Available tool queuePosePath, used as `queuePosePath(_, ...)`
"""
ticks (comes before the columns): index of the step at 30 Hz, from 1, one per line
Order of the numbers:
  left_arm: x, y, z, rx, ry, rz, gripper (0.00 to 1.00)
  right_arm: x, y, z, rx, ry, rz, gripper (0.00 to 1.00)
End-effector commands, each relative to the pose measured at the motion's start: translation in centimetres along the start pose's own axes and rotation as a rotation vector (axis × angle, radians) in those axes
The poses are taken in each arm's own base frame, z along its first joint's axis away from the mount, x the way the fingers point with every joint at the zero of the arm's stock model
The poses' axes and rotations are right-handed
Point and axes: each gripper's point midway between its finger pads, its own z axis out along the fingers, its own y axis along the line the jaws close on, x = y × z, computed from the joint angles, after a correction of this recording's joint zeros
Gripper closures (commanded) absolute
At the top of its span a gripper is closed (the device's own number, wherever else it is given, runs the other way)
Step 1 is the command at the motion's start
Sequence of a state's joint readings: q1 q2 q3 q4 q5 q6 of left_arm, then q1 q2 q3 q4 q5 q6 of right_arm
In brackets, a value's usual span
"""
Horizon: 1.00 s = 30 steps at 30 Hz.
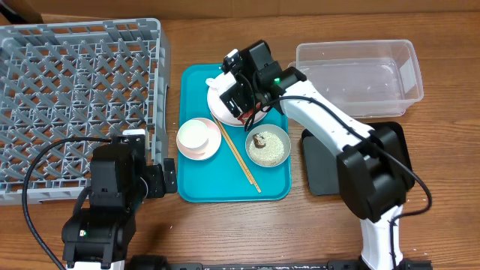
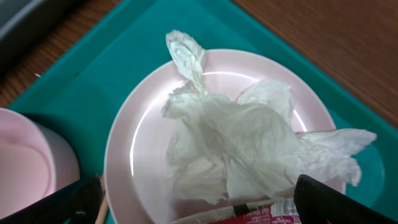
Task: Sort waste into correct bins and load items into the dishwasher
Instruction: 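Reach the right gripper to the white plate and grasp the tissue, then carry the tissue with the right gripper and drop it into the clear bin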
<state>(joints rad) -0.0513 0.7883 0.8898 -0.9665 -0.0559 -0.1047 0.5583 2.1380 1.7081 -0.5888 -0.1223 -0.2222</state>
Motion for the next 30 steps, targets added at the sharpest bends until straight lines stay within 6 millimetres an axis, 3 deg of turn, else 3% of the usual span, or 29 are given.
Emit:
queuePosePath(1,-0.8,-0.4,-0.7,0.019,-0.025,-0.012,0.0,0.0,-0.1,1.5,0.007,0.0,-0.015,0.0)
queuePosePath(8,-0.7,-0.4,-0.7,0.019,-0.021,-0.011,0.0,2.5,-0.2,5.0,-0.003,0.061,-0.006,0.0)
queuePosePath(10,-0.7,-0.4,-0.7,0.019,-0.021,-0.011,0.0,2.9,-0.2,5.4,-0.005,0.071,-0.004,0.05)
queuePosePath(15,-0.7,-0.4,-0.7,0.019,-0.022,-0.011,0.0,3.8,0.0,5.6,-0.012,0.104,0.0,0.34)
queuePosePath(17,-0.7,-0.4,-0.7,0.019,-0.022,-0.011,0.0,4.2,0.2,5.5,-0.018,0.119,0.001,0.54)
queuePosePath(20,-0.7,-0.4,-0.7,0.019,-0.022,-0.011,0.0,4.4,0.3,5.4,-0.02,0.133,0.002,0.74)
queuePosePath(23,-0.7,-0.4,-0.7,0.019,-0.022,-0.011,0.0,3.8,0.3,4.4,-0.017,0.123,0.022,0.95)
queuePosePath(27,-0.7,-0.4,-0.7,0.018,-0.022,-0.011,0.0,1.4,0.3,1.8,-0.007,0.07,0.075,0.96)
queuePosePath(30,-0.7,-0.4,-0.7,0.018,-0.022,-0.011,0.0,-1.4,-0.1,-1.8,0.007,-0.002,0.095,0.96)
